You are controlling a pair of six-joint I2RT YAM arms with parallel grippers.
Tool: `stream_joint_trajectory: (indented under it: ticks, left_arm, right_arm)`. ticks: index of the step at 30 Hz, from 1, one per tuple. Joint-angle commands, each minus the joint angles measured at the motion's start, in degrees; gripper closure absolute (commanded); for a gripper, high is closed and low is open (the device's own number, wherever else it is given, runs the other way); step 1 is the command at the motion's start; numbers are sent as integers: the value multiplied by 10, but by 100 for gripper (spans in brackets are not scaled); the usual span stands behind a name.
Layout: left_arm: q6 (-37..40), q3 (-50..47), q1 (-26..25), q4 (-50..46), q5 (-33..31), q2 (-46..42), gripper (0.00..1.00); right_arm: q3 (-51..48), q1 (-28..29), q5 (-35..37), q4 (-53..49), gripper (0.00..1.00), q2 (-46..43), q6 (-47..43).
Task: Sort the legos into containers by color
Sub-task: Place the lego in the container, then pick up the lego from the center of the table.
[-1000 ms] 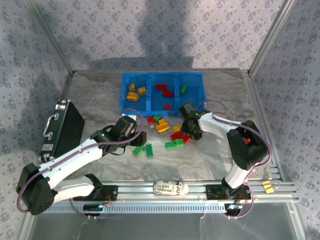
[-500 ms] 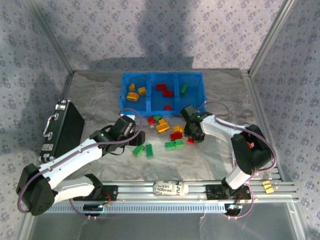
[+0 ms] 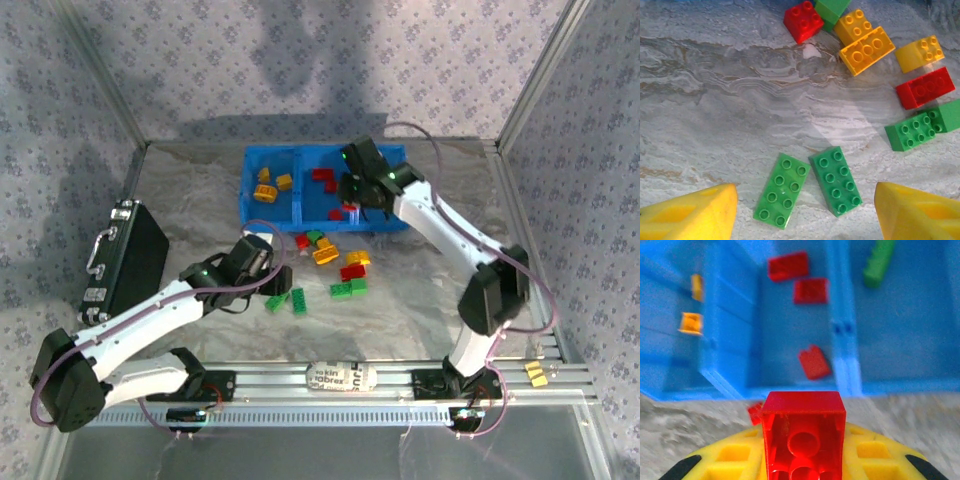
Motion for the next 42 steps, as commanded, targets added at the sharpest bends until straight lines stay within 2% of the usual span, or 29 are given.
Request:
stream_joint_trajectory:
  ticks: [1,2,3,4,7,12,17,22,26,29,35,42]
  left_arm:
    - [-17,-5,-7,-16,-6,-21,27]
    - [-19,-5,-7,-17,-4,-24,27]
    - [-19,-4,-9,-20,-3,-26,27]
    - [-16,-3,-8,-24,-3,-26,27]
    - [-3,-2,-9,-28,-3,-21,27]
    - [47,15,2,3,12,28,27]
    - [48,57,67,47,81,110,30]
    - [84,119,73,65,89,202,31]
    - [104,175,88,60,111,288,31]
    - [118,217,92,39,101,343,32]
    - [124,265,103,28,78,406,36]
    - [141,323,114,7,81,468,37]
  right_arm:
    - [129,-15,-36,-80,67,120,-63]
    - [179,-19,-40,-107,52,153,-71]
    - [208,-18,-34,-123,32,168,-80]
    - [220,-12,-22,-128,22,170,-85]
    - [145,7,2,-68,12,106,-90]
    - [17,8,-6,-15,12,10,-90]
    - [-119,-2,-9,33,13,-90,-86]
    - [-212,-24,-28,70,15,-163,-72]
    - [-258,-44,-50,85,15,-196,-68]
    - [-284,-55,-62,99,15,-211,-69]
    - [-335,-76,-79,123,17,-238,-69]
    - [-360,-91,-95,141,18,-239,-69]
